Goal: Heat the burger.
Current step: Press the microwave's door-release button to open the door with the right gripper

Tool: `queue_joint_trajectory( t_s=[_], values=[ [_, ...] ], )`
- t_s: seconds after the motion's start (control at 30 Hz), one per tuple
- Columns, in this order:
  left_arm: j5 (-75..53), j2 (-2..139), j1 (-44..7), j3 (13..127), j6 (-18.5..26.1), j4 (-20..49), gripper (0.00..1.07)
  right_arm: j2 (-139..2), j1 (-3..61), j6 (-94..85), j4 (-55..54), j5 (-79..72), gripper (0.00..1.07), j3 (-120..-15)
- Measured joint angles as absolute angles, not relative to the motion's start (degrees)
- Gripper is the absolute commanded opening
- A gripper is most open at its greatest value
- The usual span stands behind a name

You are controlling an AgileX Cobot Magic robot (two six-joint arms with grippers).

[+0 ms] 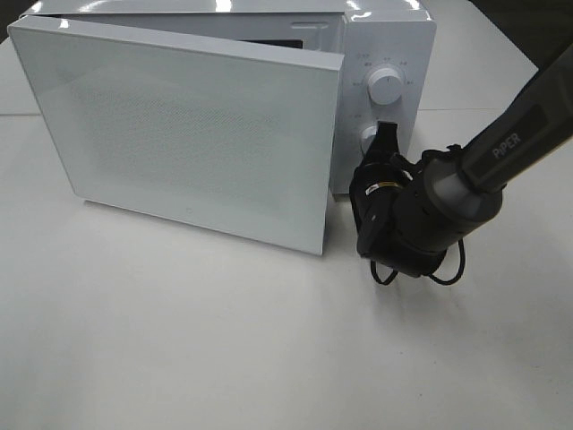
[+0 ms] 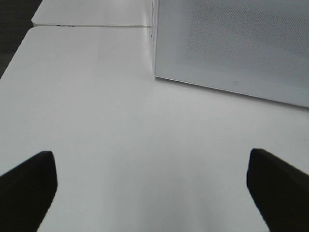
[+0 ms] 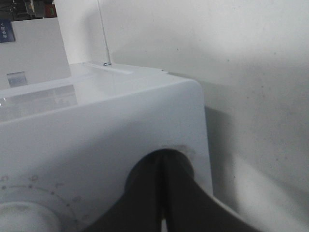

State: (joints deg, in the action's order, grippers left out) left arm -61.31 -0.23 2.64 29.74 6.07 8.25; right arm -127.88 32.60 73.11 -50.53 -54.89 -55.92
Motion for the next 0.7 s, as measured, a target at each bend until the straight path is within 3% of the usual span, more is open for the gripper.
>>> queue_joint_trajectory(
  t_s=[0.7],
  values=[
    [-61.3, -0.3, 2.6, 29.7, 6.1, 8.3, 1.01, -126.0, 32.0, 71.7, -47.0, -50.7, 0.00, -54.8]
  ],
)
